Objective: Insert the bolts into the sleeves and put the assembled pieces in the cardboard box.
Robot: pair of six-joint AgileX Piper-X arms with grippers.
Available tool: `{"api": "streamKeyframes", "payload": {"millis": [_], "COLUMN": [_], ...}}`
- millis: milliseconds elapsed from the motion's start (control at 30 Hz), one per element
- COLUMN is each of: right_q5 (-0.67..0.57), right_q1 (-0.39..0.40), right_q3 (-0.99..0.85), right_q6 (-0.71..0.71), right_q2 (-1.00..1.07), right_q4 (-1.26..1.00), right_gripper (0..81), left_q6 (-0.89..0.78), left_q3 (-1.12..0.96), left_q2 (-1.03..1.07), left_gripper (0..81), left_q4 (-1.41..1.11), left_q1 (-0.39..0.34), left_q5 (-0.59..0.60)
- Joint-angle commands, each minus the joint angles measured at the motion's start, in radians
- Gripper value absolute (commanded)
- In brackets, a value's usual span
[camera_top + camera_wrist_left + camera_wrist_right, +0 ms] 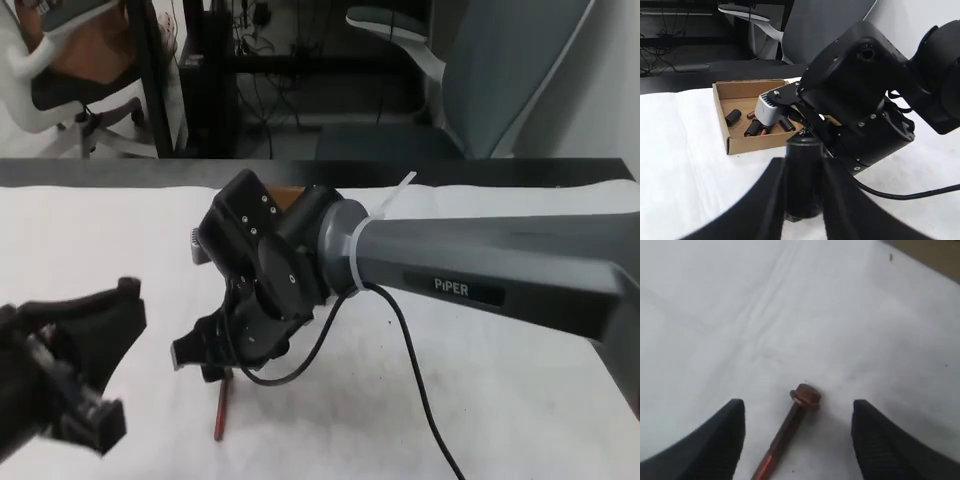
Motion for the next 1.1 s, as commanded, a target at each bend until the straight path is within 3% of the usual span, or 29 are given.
{"api": "streamKeyframes", "payload": {"millis": [0, 167, 233, 267, 300, 333, 367, 533, 767, 933, 1067], "right_q5": [0.001, -0.001, -0.007, -0.006, -0.006, -0.006, -0.006, 0.028, 0.265, 0.279, 0.278], "right_q1": [0.000, 0.009, 0.013, 0.016, 0.019, 0.020, 0.022, 0.022, 0.018, 0.026, 0.079], "right_q3": [-0.003, -0.003, -0.007, -0.007, -0.007, -0.007, -0.012, -0.030, 0.004, 0.196, 0.433], "right_q6": [0.018, 0.054, 0.082, 0.081, 0.067, 0.044, 0.012, -0.063, -0.214, -0.180, -0.159], "right_q2": [0.020, 0.070, 0.082, 0.086, 0.086, 0.086, 0.086, 0.033, -0.241, -0.479, -0.656], "right_q4": [-0.007, 0.004, 0.004, 0.007, 0.009, 0.018, 0.036, 0.120, 0.123, -0.018, -0.250], "right_gripper": [57.5, 57.4, 51.8, 42.1, 26.5, 5.5, 0.4, 0.4, 0.4, 0.4, 0.4], "left_q6": [-0.023, -0.072, -0.077, -0.076, -0.076, -0.076, -0.076, -0.073, -0.002, -0.111, -0.171], "left_q3": [0.001, -0.001, -0.001, -0.001, -0.001, -0.001, -0.001, -0.001, 0.035, 0.142, 0.194], "left_q2": [-0.047, -0.067, -0.067, -0.067, -0.067, -0.067, -0.067, -0.067, -0.067, -0.067, -0.064], "left_gripper": [1.7, 1.7, 1.7, 1.7, 1.7, 1.7, 1.7, 1.7, 1.7, 1.7, 1.7], "left_q4": [0.021, 0.009, 0.014, 0.017, 0.020, 0.022, 0.022, 0.025, 0.028, -0.081, -0.218], "left_q1": [0.004, 0.004, 0.004, 0.004, 0.004, 0.004, 0.004, 0.004, -0.016, -0.054, -0.117], "left_q5": [-0.006, 0.000, 0.028, 0.031, 0.031, 0.031, 0.031, 0.038, 0.059, 0.051, -0.043]}}
